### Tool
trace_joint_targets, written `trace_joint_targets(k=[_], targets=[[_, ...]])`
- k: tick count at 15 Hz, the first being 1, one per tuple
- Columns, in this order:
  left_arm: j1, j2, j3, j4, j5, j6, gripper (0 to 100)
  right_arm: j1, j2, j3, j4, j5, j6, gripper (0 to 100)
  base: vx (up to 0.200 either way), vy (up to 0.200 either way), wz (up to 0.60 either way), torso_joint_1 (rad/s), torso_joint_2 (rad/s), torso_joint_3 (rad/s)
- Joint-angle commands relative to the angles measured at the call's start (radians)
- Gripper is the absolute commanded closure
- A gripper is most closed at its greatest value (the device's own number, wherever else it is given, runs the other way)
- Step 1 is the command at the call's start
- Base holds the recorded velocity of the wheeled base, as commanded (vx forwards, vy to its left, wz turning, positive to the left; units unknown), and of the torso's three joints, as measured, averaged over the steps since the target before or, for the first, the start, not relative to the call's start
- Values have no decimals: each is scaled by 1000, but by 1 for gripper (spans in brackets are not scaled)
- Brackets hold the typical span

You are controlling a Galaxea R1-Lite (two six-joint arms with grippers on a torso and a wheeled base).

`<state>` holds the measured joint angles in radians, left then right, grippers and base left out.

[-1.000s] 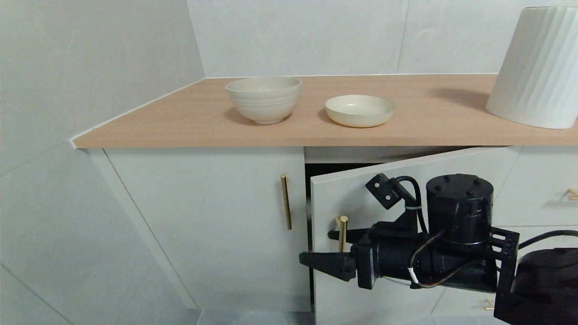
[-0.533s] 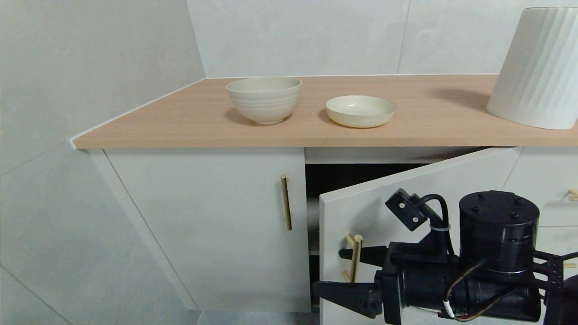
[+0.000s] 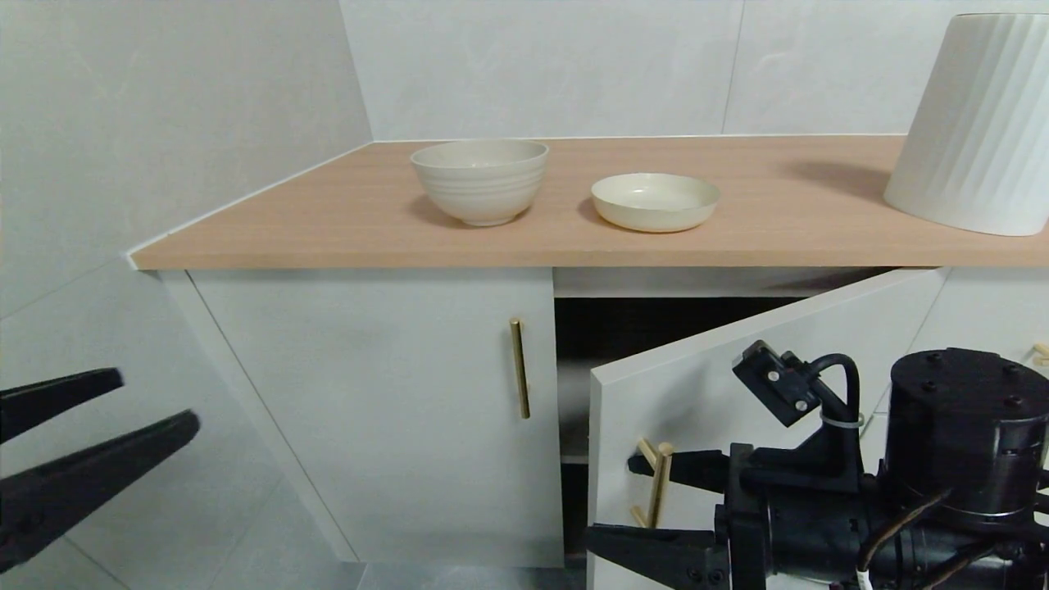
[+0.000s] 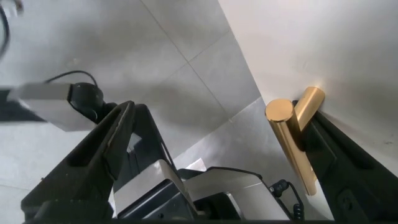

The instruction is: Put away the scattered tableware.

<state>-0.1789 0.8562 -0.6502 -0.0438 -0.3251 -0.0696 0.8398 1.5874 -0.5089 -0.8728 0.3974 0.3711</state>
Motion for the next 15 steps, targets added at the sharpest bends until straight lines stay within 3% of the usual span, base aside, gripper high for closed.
trace_joint_targets(k=[1,2,5,9,10,12,15], targets=[[-146,215,-39,-79,-22,-98,100,1,-7,4,0,0,0,0,0,0,0,0,0,0],[-188,325,-35,-168,-22,-99,100,1,-11,4,0,0,0,0,0,0,0,0,0,0],[-209,491,-12,-334,-20,-101,100,1,-11,10,0,0,-1,0,0,0,0,0,0,0],[-303,632,58,-511,-22,-104,100,1,-9,10,0,-2,-1,0,0,0,0,0,0,0],[-355,705,77,-584,-17,-104,100,1,-7,10,0,-2,-1,0,0,0,0,0,0,0],[-373,778,78,-671,-17,-104,100,1,0,10,0,-2,0,0,0,0,0,0,0,0],[-450,914,80,-792,-25,-102,100,1,5,10,0,-2,0,0,0,0,0,0,0,0]])
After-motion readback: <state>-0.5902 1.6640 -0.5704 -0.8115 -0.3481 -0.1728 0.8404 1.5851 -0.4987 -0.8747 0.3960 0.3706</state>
